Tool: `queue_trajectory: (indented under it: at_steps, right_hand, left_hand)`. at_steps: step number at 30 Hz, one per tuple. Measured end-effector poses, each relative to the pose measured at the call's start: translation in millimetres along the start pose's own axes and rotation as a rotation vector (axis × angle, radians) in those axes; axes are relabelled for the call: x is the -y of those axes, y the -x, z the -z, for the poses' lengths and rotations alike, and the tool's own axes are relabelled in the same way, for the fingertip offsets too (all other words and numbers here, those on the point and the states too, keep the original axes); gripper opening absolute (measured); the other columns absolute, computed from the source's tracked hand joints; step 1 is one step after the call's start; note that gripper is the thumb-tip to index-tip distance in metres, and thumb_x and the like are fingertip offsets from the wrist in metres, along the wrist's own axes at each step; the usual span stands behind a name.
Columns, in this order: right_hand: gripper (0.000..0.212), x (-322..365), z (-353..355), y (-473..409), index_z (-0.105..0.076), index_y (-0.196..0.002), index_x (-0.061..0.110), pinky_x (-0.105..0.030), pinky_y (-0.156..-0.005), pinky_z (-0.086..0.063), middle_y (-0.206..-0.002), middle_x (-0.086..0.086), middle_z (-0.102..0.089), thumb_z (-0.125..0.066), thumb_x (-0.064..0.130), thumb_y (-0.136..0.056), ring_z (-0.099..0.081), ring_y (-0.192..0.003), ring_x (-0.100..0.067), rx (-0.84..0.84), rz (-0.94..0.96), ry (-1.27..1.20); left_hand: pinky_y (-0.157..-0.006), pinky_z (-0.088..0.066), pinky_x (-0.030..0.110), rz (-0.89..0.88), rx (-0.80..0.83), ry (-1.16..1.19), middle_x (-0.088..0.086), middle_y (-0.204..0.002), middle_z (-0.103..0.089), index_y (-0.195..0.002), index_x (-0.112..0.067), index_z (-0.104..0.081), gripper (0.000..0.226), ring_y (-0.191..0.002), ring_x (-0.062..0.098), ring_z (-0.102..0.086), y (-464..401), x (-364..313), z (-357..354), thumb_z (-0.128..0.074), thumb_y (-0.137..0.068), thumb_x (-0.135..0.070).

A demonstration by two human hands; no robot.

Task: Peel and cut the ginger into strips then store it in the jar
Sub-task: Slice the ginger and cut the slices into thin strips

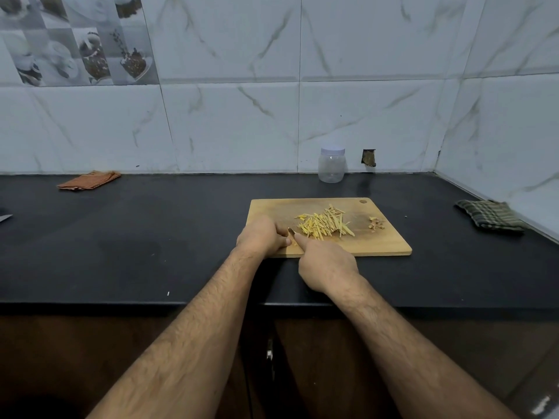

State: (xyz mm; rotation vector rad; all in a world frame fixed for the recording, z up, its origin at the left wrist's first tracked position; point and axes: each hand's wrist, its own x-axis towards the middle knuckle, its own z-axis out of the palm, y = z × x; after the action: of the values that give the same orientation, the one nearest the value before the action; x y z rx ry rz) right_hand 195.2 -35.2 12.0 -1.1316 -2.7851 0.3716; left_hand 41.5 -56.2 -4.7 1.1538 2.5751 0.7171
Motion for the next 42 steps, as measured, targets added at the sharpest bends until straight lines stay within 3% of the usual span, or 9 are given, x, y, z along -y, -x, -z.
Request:
queue_trajectory:
  at_steps: [7, 13, 17, 25, 34, 42]
  right_hand:
    - [0.067, -1, -3, -3, -0.025, -0.155, 0.042, -0.036, -0.085, -0.046, -0.134, -0.003, -0.060, -0.041, 0.012, -0.097, -0.056, -0.119, -0.024, -0.012, 0.019, 0.007]
    - [0.070, 1, -2, -9, -0.024, -0.155, 0.041, -0.035, -0.079, -0.044, -0.134, -0.004, -0.059, -0.042, 0.008, -0.097, -0.056, -0.119, -0.024, 0.021, 0.025, 0.046]
    - [0.071, 1, 3, -14, -0.023, -0.155, 0.041, -0.036, -0.088, -0.047, -0.141, -0.005, -0.055, -0.042, 0.007, -0.097, -0.054, -0.124, -0.026, 0.065, 0.034, 0.075]
    - [0.071, -10, 0, 8, -0.017, -0.156, 0.043, -0.039, -0.089, -0.047, -0.139, -0.005, -0.055, -0.041, 0.010, -0.099, -0.055, -0.122, -0.027, 0.067, 0.053, 0.118]
    - [0.080, -16, 3, 23, -0.012, -0.157, 0.041, -0.040, -0.091, -0.049, -0.139, -0.007, -0.055, -0.045, 0.004, -0.095, -0.054, -0.122, -0.027, 0.101, 0.010, 0.173]
    - [0.070, -12, 4, 0, -0.021, -0.156, 0.040, -0.038, -0.091, -0.046, -0.142, -0.005, -0.054, -0.039, 0.008, -0.097, -0.053, -0.125, -0.026, 0.026, -0.040, 0.057]
  left_hand:
    - [-0.090, -0.051, 0.031, 0.007, 0.012, 0.007, -0.008, -0.111, -0.070, -0.115, -0.041, -0.071, 0.024, -0.104, 0.014, -0.061, 0, 0, 1, -0.068, -0.092, -0.039]
    - [-0.095, -0.051, 0.035, 0.007, 0.011, 0.012, -0.010, -0.111, -0.071, -0.116, -0.042, -0.071, 0.026, -0.106, 0.014, -0.061, -4, 1, 0, -0.069, -0.090, -0.040]
    - [-0.097, -0.051, 0.036, 0.023, 0.013, 0.030, -0.010, -0.112, -0.071, -0.116, -0.042, -0.071, 0.027, -0.106, 0.014, -0.062, -6, 0, -1, -0.071, -0.089, -0.040]
    - [-0.088, -0.049, 0.029, 0.036, -0.024, 0.007, -0.008, -0.112, -0.070, -0.111, -0.038, -0.073, 0.022, -0.107, 0.014, -0.061, -5, 0, -2, -0.070, -0.089, -0.039]
    - [-0.097, -0.048, 0.031, 0.035, -0.008, 0.009, -0.007, -0.120, -0.069, -0.119, -0.034, -0.071, 0.030, -0.116, 0.014, -0.059, -1, -3, 0, -0.070, -0.090, -0.038]
    - [-0.095, -0.048, 0.030, 0.056, -0.011, 0.021, -0.007, -0.120, -0.068, -0.120, -0.035, -0.070, 0.032, -0.115, 0.015, -0.058, 1, -3, 1, -0.072, -0.089, -0.041]
